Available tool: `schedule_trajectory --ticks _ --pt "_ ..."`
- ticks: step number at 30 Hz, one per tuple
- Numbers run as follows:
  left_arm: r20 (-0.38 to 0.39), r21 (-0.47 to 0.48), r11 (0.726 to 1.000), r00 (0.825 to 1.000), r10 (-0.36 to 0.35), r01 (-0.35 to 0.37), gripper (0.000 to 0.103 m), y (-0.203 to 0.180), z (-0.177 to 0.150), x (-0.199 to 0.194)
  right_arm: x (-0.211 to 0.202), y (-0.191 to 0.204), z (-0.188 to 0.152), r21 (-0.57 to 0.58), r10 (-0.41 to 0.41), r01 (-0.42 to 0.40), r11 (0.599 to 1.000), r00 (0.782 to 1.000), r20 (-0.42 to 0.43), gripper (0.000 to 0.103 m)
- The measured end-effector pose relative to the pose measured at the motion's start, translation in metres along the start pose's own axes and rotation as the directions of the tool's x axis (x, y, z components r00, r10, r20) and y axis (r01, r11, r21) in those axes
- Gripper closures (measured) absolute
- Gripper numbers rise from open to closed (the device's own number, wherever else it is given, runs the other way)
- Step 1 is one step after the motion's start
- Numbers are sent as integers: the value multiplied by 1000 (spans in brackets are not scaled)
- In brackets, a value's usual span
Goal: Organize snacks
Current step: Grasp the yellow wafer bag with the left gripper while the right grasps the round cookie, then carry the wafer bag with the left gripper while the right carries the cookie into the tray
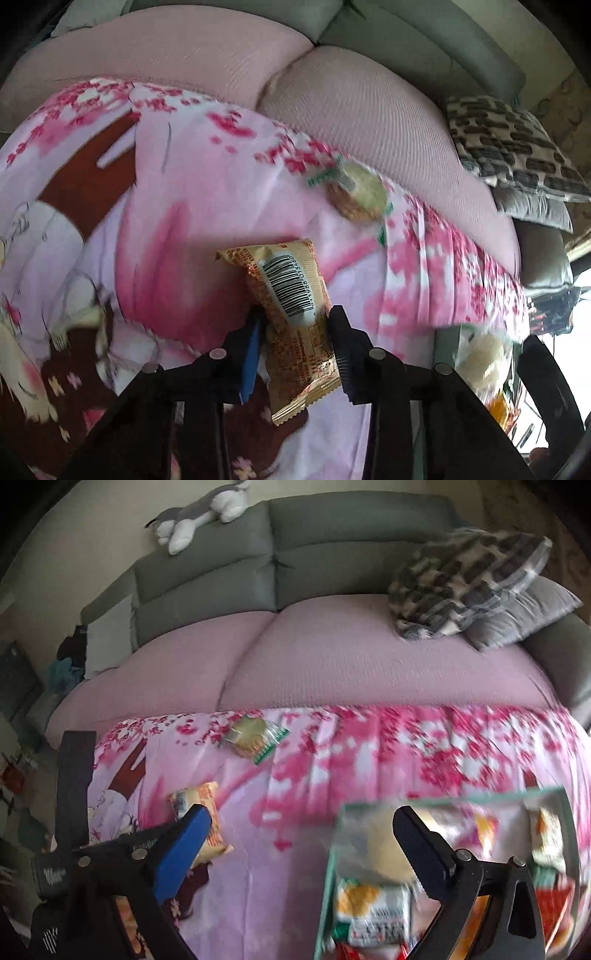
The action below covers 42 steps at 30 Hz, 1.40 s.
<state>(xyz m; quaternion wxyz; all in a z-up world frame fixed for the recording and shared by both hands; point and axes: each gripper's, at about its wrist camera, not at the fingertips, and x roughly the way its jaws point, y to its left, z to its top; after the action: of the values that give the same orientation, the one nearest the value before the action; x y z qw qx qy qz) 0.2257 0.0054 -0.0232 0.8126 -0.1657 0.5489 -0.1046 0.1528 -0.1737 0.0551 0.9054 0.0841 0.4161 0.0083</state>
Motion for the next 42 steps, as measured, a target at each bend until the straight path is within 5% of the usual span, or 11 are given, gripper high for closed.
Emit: schedule_trajectory --ticks 10,22,29,42 --pt "86 -15 997 994 71 -70 68 34 46 -9 101 17 58 175 147 -118 977 976 -162 10" --pt "96 1 996 991 94 -94 68 45 59 -8 188 50 73 165 -25 83 983 945 -326 13" --pt "92 6 996 992 86 -87 68 47 60 -9 190 56 67 124 -120 169 978 936 -331 41" --pt "38 -10 999 998 42 -41 69 37 29 -18 120 42 34 102 -98 132 986 953 -287 42"
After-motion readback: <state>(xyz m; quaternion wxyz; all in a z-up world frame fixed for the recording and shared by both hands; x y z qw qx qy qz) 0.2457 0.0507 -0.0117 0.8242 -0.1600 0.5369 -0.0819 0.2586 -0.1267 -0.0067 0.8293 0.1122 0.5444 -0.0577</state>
